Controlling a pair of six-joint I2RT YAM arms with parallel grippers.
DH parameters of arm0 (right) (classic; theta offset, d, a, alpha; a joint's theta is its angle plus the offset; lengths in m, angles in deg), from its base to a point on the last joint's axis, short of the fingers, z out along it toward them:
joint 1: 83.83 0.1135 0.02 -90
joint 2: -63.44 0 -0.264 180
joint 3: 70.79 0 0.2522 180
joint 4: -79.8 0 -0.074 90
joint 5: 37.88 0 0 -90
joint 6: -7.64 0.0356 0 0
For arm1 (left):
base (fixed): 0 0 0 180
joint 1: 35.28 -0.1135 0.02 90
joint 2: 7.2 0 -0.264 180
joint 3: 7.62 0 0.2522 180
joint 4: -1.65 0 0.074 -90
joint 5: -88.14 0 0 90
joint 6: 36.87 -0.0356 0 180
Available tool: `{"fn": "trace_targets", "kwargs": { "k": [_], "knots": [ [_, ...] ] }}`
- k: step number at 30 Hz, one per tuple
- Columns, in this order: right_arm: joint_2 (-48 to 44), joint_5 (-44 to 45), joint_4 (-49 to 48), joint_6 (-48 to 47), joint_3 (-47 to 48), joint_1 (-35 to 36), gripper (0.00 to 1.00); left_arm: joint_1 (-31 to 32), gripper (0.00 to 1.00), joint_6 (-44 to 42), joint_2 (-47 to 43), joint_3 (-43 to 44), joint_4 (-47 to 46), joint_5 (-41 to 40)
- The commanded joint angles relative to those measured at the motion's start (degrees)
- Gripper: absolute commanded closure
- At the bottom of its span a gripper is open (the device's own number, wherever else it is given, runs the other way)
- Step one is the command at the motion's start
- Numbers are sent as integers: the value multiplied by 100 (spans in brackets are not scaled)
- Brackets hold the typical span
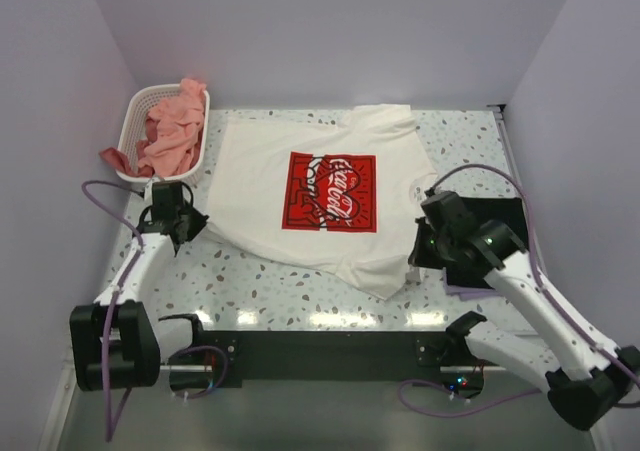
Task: Fold and stack the t-shirts
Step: Fold the tshirt
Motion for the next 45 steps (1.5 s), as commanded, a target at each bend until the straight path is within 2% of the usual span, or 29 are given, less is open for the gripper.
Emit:
{"fn": "trace_targets", "kwargs": {
  "k": [1, 5, 12, 16, 27, 45],
  "knots": [
    [1100, 410, -1422, -561, 411, -135, 100, 416, 100, 199, 781, 487, -665, -107],
    [2470, -669, -2529, -712, 578, -1301, 100, 514, 100, 340, 1643, 1013, -939, -116],
    [3975, -1295, -3251, -739, 1492, -1805, 100, 523, 100, 348, 2706, 1814, -887, -291],
    [4336, -1567, -3471, -581, 1800, -2077, 100, 531, 100, 357, 2980, 2087, -816, -405],
    [4628, -1621, -3639, -475, 2178, -2622, 100, 470, 100, 507, 3235, 2237, -816, -502],
    [4636, -1410, -3718, -396, 2196, -2974, 100, 83, 100, 489, 3261, 2307, -921, -248]
  ]
}}
